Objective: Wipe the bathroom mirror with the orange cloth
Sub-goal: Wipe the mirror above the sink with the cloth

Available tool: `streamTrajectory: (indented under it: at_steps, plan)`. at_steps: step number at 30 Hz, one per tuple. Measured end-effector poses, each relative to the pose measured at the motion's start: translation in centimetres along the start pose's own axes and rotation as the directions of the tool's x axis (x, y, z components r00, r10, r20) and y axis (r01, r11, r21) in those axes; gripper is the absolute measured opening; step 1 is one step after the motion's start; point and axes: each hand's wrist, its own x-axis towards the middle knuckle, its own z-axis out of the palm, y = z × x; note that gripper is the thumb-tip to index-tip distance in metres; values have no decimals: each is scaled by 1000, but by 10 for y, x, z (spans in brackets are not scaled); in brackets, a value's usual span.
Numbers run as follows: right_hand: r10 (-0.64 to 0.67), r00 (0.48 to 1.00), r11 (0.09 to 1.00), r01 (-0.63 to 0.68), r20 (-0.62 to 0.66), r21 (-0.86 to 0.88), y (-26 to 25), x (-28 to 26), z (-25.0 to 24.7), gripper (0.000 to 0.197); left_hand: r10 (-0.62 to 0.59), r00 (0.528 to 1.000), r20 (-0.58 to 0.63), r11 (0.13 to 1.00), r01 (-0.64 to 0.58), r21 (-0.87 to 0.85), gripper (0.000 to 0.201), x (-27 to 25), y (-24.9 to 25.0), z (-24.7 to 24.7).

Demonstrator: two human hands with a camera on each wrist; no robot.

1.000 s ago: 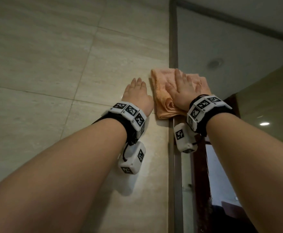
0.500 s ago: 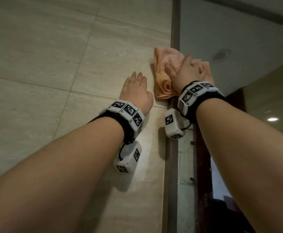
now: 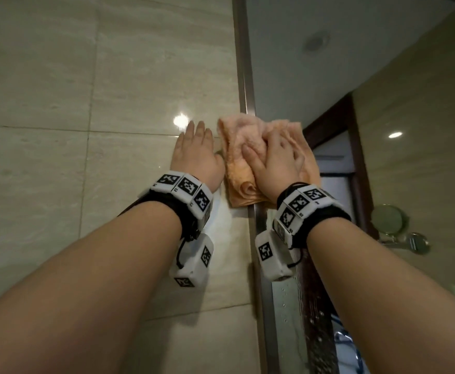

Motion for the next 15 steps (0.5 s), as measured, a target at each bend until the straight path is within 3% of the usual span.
streamTrajectory:
  at_steps: [6, 10, 12, 15]
  plan:
    - [166, 983, 986, -166, 73, -2, 0, -67, -9, 44, 35, 995, 95, 999, -38, 26, 59, -39, 0, -3]
    - [58, 997, 998, -58, 59, -3, 15, -113, -4, 53, 31, 987, 157, 1000, -29, -12, 59, -63, 0, -7]
    - [20, 992, 997, -28, 126, 66, 25, -134, 1, 56, 32, 984, 176, 999, -28, -22, 59, -73, 2, -6]
    - [56, 970, 998, -55, 235, -8, 37, -147, 4, 61, 40, 982, 184, 999, -37, -21, 59, -77, 3, -4]
